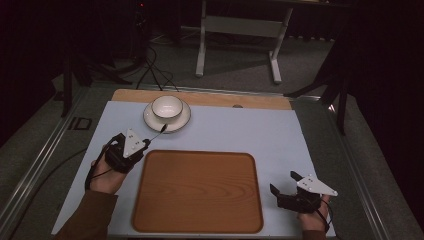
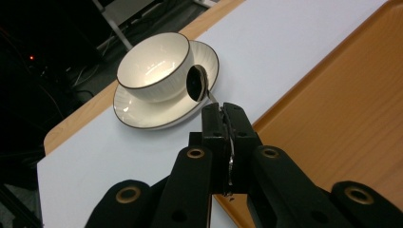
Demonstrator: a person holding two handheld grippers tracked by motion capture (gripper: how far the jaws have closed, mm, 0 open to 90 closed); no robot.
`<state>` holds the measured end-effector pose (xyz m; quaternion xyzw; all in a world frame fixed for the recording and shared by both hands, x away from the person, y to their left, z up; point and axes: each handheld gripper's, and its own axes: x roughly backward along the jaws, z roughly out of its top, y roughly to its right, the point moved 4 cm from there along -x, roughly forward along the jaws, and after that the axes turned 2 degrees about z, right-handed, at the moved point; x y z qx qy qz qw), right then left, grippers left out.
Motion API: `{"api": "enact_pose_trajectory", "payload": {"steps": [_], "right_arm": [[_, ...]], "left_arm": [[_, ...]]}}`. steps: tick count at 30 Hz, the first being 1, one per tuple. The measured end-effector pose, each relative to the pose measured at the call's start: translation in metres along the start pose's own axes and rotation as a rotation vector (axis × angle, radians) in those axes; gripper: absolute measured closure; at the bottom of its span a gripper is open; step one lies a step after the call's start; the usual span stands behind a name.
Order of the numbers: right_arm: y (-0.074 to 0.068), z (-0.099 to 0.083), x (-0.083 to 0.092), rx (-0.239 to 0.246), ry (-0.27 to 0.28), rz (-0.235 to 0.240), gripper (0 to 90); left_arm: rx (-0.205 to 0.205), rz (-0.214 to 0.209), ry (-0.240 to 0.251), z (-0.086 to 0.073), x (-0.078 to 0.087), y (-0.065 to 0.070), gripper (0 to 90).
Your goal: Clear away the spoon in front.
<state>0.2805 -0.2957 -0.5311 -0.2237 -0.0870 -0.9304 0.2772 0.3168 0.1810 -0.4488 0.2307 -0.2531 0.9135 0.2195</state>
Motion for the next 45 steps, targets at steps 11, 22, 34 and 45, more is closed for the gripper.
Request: {"api": "enact_pose_trajectory", "payload": {"steps": [11,22,34,45], "right_arm": [[0.000,0.000,0.000,0.000,0.001,0.002,10.7],[-0.001,0.000,0.000,0.000,-0.002,0.002,10.7],[0.000,0.000,0.000,0.002,0.002,0.002,10.7],[-0.001,0.000,0.000,0.005,0.001,0.003,10.7]], "left_arm": [[0.008,-0.005,-0.001,-0.013,0.009,0.012,88.8],[0.043,-0.018,-0.011,-0.032,0.012,0.023,88.9],[0.050,0.001,-0.021,-0.051,0.026,0.037,88.8],[0.026,0.014,-0.052,-0.062,0.029,0.045,88.8]]}}
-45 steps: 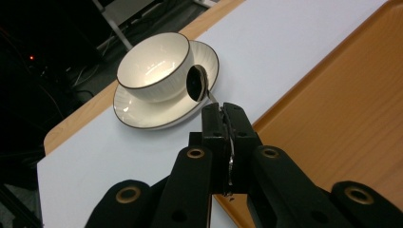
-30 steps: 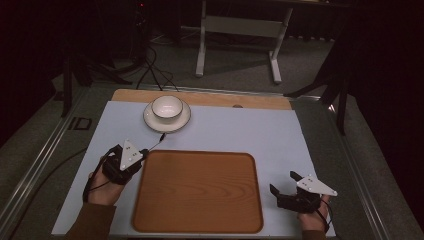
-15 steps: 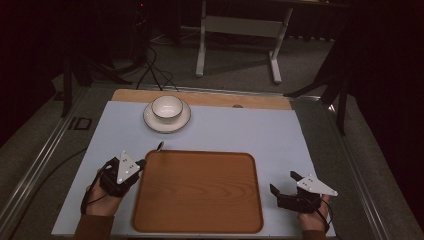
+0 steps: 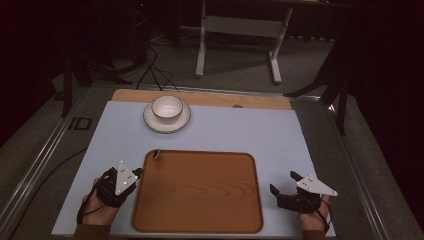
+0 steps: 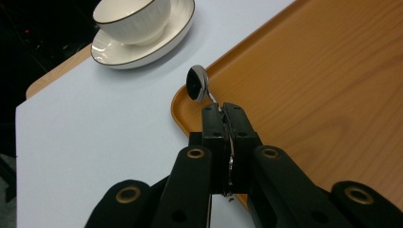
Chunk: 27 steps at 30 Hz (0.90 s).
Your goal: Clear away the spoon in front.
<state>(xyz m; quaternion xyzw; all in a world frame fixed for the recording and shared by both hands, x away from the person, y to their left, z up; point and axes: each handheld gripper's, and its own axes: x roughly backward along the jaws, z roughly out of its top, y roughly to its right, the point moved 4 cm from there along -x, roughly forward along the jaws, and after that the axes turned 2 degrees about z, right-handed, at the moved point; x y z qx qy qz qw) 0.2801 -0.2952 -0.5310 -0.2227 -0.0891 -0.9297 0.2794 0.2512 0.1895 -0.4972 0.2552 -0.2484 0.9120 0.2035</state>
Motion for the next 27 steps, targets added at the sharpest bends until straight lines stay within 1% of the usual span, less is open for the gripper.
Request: {"api": "enact_pose_trajectory", "payload": {"steps": [2,4,8,14,17,22,27], "right_arm": [[0.000,0.000,0.000,0.001,-0.001,0.000,10.7],[0.000,0.000,0.000,0.000,-0.002,0.000,10.7],[0.000,0.000,0.000,-0.001,-0.002,-0.001,10.7],[0.000,0.000,-0.001,0.003,-0.005,0.001,10.7],[0.000,0.000,-0.001,0.002,-0.004,0.002,10.7],[0.000,-0.001,-0.002,0.004,-0.007,0.005,10.7],[-0.001,0.000,-0.002,0.004,-0.007,0.003,10.7]], "left_arm": [[-0.006,0.002,0.000,0.000,0.000,0.001,88.8],[-0.026,0.011,-0.011,-0.001,-0.001,0.005,88.8],[-0.034,0.012,-0.024,-0.004,-0.001,0.006,88.8],[-0.034,0.017,-0.026,-0.005,0.000,0.007,88.7],[-0.036,0.020,-0.036,-0.007,-0.001,0.008,88.6],[-0.028,0.020,-0.039,-0.009,-0.002,0.008,88.5],[-0.023,0.019,-0.040,-0.010,-0.002,0.012,87.9]]}}
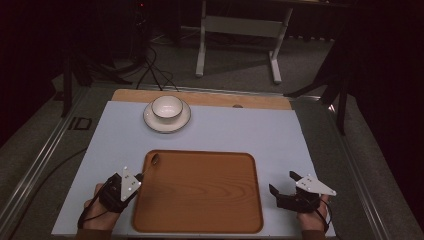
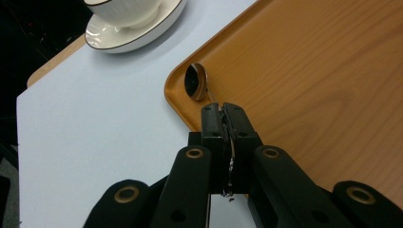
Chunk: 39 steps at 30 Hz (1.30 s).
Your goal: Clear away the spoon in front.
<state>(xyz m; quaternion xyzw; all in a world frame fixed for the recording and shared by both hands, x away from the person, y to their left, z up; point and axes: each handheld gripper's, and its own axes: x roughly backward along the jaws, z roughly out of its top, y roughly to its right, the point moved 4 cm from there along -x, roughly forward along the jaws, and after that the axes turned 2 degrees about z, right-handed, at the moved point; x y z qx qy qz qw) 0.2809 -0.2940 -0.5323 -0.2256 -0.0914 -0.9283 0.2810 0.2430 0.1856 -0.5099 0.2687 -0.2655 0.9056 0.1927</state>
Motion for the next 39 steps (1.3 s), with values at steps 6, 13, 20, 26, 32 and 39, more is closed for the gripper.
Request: {"api": "enact_pose_trajectory", "payload": {"steps": [6,13,20,26,32,39], "right_arm": [[0.000,0.000,-0.001,0.004,-0.002,0.000,10.8],[0.000,0.000,-0.001,0.004,-0.002,-0.001,10.8],[0.000,0.000,-0.001,0.004,-0.005,-0.001,10.7],[0.000,-0.001,-0.002,0.005,-0.009,0.001,10.7],[0.000,-0.001,-0.002,0.004,-0.008,-0.001,10.8],[0.000,-0.001,-0.001,0.005,-0.005,-0.002,10.8]], "left_arm": [[-0.005,-0.008,-0.009,-0.003,0.000,0.006,85.6],[0.004,-0.012,-0.008,-0.006,0.000,0.012,83.4],[0.004,-0.027,-0.016,-0.007,0.000,0.020,82.1],[0.008,-0.045,-0.024,-0.008,0.000,0.028,79.7],[0.034,-0.012,-0.048,-0.010,0.001,0.028,84.1],[0.054,0.052,-0.079,-0.014,0.004,0.023,87.2]]}}
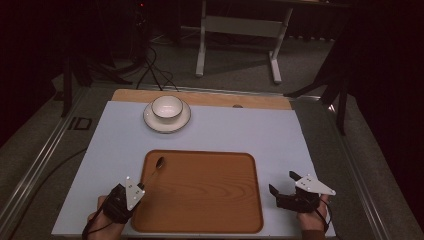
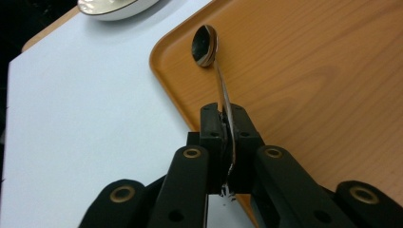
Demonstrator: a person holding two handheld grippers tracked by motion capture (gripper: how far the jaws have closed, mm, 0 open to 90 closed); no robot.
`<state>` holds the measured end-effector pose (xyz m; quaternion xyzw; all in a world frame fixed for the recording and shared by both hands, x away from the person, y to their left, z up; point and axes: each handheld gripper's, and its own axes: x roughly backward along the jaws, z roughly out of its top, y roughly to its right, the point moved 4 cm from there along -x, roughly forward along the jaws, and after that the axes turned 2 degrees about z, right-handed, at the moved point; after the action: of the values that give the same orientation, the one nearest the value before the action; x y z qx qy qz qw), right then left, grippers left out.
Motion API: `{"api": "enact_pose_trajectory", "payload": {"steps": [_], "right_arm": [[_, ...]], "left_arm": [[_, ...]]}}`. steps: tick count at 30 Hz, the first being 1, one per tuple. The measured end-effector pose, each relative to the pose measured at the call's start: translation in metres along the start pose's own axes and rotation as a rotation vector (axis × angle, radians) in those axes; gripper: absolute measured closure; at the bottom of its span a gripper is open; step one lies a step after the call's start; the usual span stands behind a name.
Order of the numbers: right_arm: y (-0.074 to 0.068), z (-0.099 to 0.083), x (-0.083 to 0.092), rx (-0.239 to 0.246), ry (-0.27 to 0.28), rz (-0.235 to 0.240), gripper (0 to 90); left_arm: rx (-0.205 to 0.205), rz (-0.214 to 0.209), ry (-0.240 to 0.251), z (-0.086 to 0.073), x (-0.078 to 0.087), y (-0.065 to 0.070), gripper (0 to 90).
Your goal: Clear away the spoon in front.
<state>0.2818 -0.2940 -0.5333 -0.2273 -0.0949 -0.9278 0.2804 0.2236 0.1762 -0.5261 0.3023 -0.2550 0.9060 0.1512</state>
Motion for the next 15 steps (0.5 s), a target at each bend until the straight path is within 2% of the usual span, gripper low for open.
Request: {"api": "enact_pose_trajectory", "payload": {"steps": [4,6,9,12,14,15], "right_arm": [[-0.0002,0.0001,0.0001,0.000,0.000,0.000,10.8],[-0.0001,0.0001,0.0002,-0.001,0.001,0.001,10.8],[-0.0001,-0.0001,-0.0001,0.001,-0.001,0.001,10.8],[-0.0005,0.0000,-0.0003,0.000,-0.002,0.001,10.8],[-0.0004,-0.0001,-0.0002,0.000,-0.002,0.001,10.7],[-0.0003,-0.0001,-0.0002,0.000,-0.002,0.001,10.8]], "left_arm": [[-0.009,0.043,-0.017,-0.0014,0.0010,0.0010,87.4],[-0.007,0.035,-0.013,-0.0014,0.0016,0.0021,86.3],[-0.009,0.011,-0.004,-0.0013,0.0022,0.0035,79.3],[0.004,-0.078,0.040,-0.0005,0.0039,0.0070,73.8],[0.004,-0.089,0.048,0.0000,0.0045,0.0081,69.9],[0.011,-0.127,0.050,0.0002,0.0045,0.0098,66.8]]}}
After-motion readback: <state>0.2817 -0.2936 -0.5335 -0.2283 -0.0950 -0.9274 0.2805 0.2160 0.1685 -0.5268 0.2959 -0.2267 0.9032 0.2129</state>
